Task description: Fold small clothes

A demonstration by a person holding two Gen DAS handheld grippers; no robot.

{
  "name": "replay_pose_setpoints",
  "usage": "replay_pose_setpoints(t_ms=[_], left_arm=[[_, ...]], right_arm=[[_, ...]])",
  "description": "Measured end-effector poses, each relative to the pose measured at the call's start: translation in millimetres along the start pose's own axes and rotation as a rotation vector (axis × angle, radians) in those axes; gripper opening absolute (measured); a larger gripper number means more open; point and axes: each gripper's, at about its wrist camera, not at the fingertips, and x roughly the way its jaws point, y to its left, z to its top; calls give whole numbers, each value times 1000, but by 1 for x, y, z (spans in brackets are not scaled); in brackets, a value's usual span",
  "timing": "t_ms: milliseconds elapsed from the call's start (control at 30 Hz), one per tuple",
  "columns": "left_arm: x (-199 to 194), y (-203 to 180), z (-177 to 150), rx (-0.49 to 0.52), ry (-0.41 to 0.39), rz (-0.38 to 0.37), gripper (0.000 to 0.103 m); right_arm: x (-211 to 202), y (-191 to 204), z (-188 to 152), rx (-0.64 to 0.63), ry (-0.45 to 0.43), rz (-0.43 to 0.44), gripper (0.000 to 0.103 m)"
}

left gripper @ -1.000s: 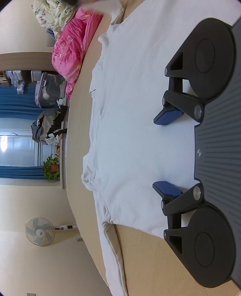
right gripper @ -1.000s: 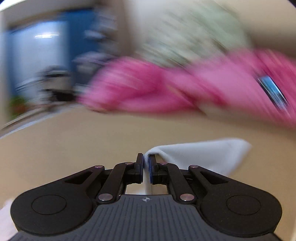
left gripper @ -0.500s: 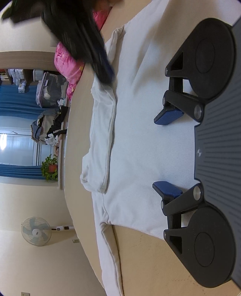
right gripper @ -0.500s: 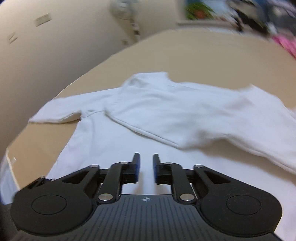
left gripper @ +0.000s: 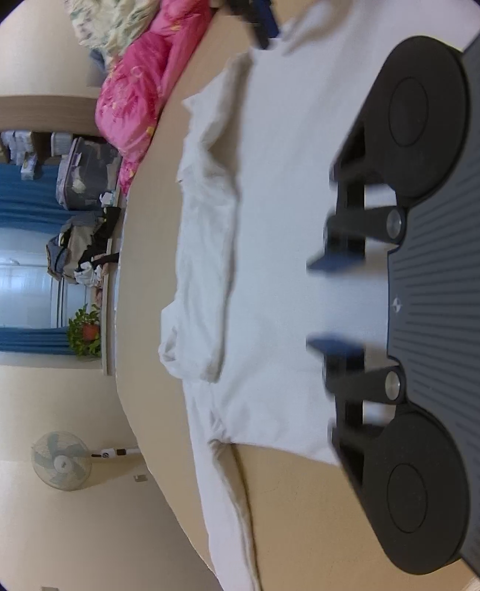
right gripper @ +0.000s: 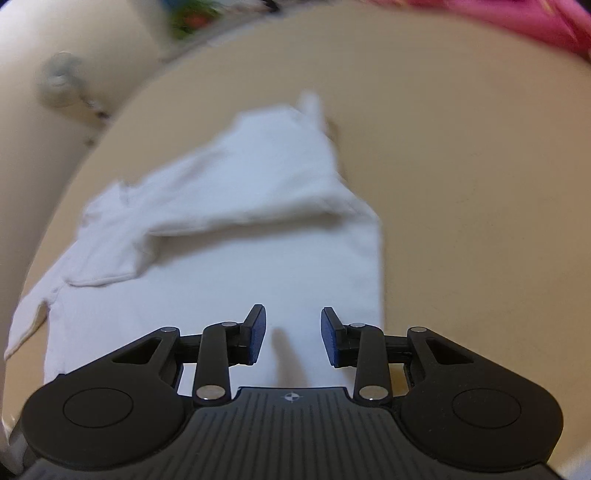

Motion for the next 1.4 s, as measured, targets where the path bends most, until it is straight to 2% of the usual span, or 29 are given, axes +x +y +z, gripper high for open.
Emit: replay_pose_setpoints(t_ms=[33, 67, 133, 233, 300, 367, 433, 500, 533, 567, 600, 667, 700, 767, 833, 933, 1000, 1033, 1100, 1167, 1200, 1233, 1267, 1400], left_arm=[[0, 4, 10, -21, -16, -1, 16], [0, 8, 22, -41, -38, -2, 14], [8, 19, 50, -89, -55, -1, 14], [38, 36, 86, -193, -14, 7, 15], [62, 44, 102, -238, 26, 23, 25], [87, 48, 114, -250, 66, 55, 41], [106, 45, 120, -206, 89, 114, 46], [123, 44, 121, -176, 132, 157, 46], [131, 45, 120, -167, 166, 166, 42], [136, 46, 120, -155, 188, 166, 22], [140, 46, 120, -127, 200, 164, 9], [135, 49, 123, -80, 170, 147, 6], [125, 53, 124, -73, 128, 142, 5], [99, 64, 129, -106, 30, 168, 5], [79, 79, 125, -159, -7, 194, 5], [80, 90, 110, -145, 92, 217, 12], [69, 93, 107, -125, 38, 291, 16], [62, 96, 106, -148, 3, 292, 21], [60, 99, 103, -190, 3, 230, 21], [67, 93, 96, -157, 40, 167, 21], [75, 91, 91, -133, 77, 149, 23], [88, 92, 85, -117, 163, 134, 30], [95, 94, 81, -103, 218, 142, 32], [65, 108, 96, -150, 136, 108, 34]], right_arm=[[1, 5, -1, -49, 14, -9, 35], [3, 9, -2, -70, 36, 1, 35], [7, 11, -4, -92, 91, 14, 35], [13, 22, -9, -195, 121, -17, 36], [15, 27, -6, -231, 125, -16, 37], [16, 25, -3, -224, 135, -8, 37], [17, 23, -1, -213, 142, 2, 37], [20, 22, -1, -215, 146, 8, 37], [20, 22, 0, -218, 147, 10, 37], [21, 21, 0, -221, 147, 12, 37], [22, 21, 1, -220, 148, 15, 37], [22, 18, 2, -213, 149, 19, 37], [22, 18, 2, -212, 149, 19, 37], [23, 19, 3, -217, 149, 17, 37], [23, 19, 3, -221, 148, 15, 37], [24, 20, 3, -225, 153, 10, 37], [24, 21, 3, -226, 152, 4, 37], [24, 22, 3, -225, 152, 1, 37], [23, 23, 2, -228, 150, -6, 38], [23, 24, 1, -233, 146, -10, 38], [23, 25, 0, -236, 144, -11, 38], [23, 25, 0, -238, 142, -12, 38], [24, 25, 0, -239, 140, -12, 38], [22, 24, -1, -237, 125, -6, 39]])
